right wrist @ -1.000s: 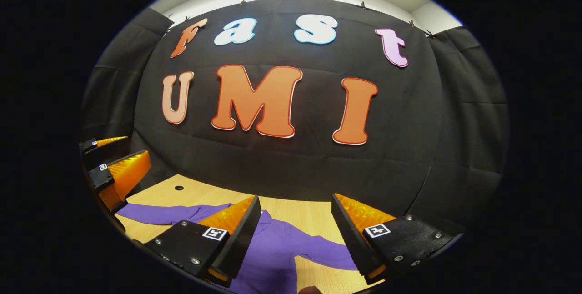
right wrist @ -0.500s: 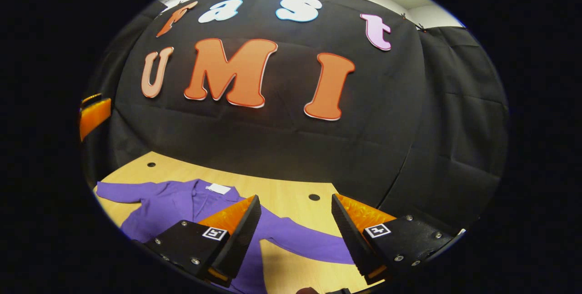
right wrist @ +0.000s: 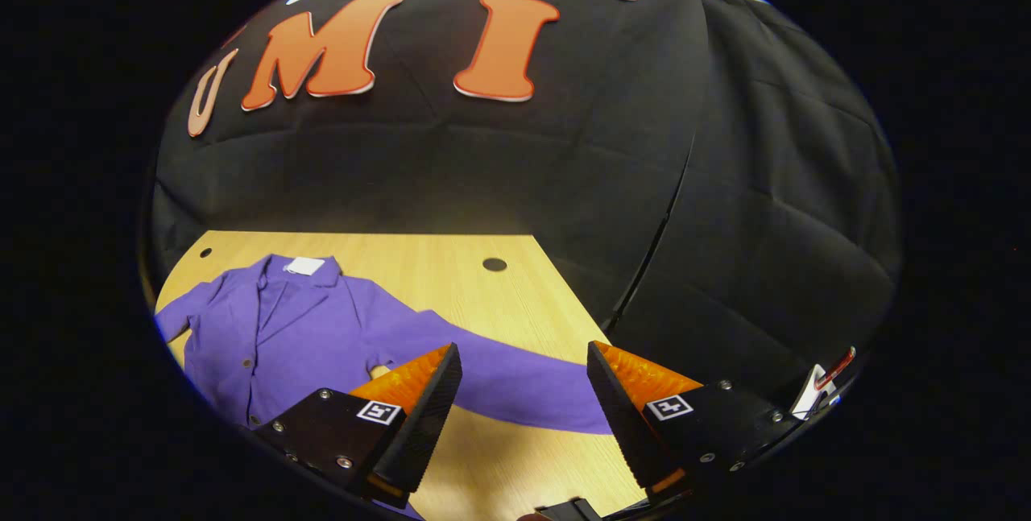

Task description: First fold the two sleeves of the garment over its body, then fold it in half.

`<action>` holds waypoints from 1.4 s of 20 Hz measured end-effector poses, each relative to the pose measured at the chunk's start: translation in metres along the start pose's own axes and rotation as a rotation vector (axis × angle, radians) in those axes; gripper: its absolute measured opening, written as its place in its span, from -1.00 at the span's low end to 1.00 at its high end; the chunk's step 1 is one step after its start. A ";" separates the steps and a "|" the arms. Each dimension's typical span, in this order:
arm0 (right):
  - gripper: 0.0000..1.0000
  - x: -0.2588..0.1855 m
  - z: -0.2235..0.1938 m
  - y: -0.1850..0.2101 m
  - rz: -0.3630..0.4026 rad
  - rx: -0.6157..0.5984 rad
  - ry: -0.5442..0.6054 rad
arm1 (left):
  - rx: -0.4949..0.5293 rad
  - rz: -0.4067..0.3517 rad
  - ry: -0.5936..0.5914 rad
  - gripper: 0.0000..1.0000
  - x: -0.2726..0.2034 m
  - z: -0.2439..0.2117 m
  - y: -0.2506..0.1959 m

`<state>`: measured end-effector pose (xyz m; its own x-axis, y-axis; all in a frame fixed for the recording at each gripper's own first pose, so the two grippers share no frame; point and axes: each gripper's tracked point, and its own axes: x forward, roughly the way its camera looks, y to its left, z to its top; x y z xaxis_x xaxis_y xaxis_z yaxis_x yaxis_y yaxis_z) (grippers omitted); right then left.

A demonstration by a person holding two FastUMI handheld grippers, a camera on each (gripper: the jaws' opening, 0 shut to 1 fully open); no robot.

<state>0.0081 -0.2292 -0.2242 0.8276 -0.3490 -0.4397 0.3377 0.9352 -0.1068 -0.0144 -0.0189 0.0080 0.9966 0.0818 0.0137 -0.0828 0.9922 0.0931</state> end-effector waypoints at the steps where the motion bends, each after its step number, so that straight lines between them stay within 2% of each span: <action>1: 0.89 0.010 -0.006 -0.006 -0.014 -0.003 0.014 | 0.006 0.009 0.004 0.97 -0.001 -0.002 0.002; 4: 0.89 0.032 -0.021 -0.030 -0.052 0.001 0.073 | 0.016 0.034 0.013 0.94 -0.002 -0.003 0.006; 7: 0.89 0.057 -0.050 -0.042 -0.043 0.040 0.202 | 0.022 0.053 0.025 0.94 -0.003 -0.007 0.006; 14: 0.90 0.095 -0.106 -0.079 -0.070 0.216 0.476 | 0.032 0.096 0.045 0.94 -0.005 -0.015 0.007; 20: 0.90 0.106 -0.139 -0.089 -0.044 0.265 0.709 | 0.037 0.122 0.078 1.00 -0.003 -0.024 0.006; 26: 0.90 0.118 -0.172 -0.083 -0.025 0.304 0.841 | 0.057 0.164 0.104 0.96 -0.004 -0.030 0.006; 27: 1.00 0.121 -0.166 -0.084 -0.031 0.310 0.835 | 0.056 0.170 0.110 0.96 -0.004 -0.031 0.006; 28: 1.00 0.118 -0.169 -0.083 -0.031 0.318 0.871 | 0.055 0.177 0.115 0.96 -0.004 -0.033 0.005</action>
<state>0.0020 -0.3378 -0.4183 0.2308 -0.0847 -0.9693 0.5673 0.8211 0.0633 -0.0182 -0.0107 -0.0246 0.9603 0.2678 -0.0783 -0.2538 0.9550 0.1535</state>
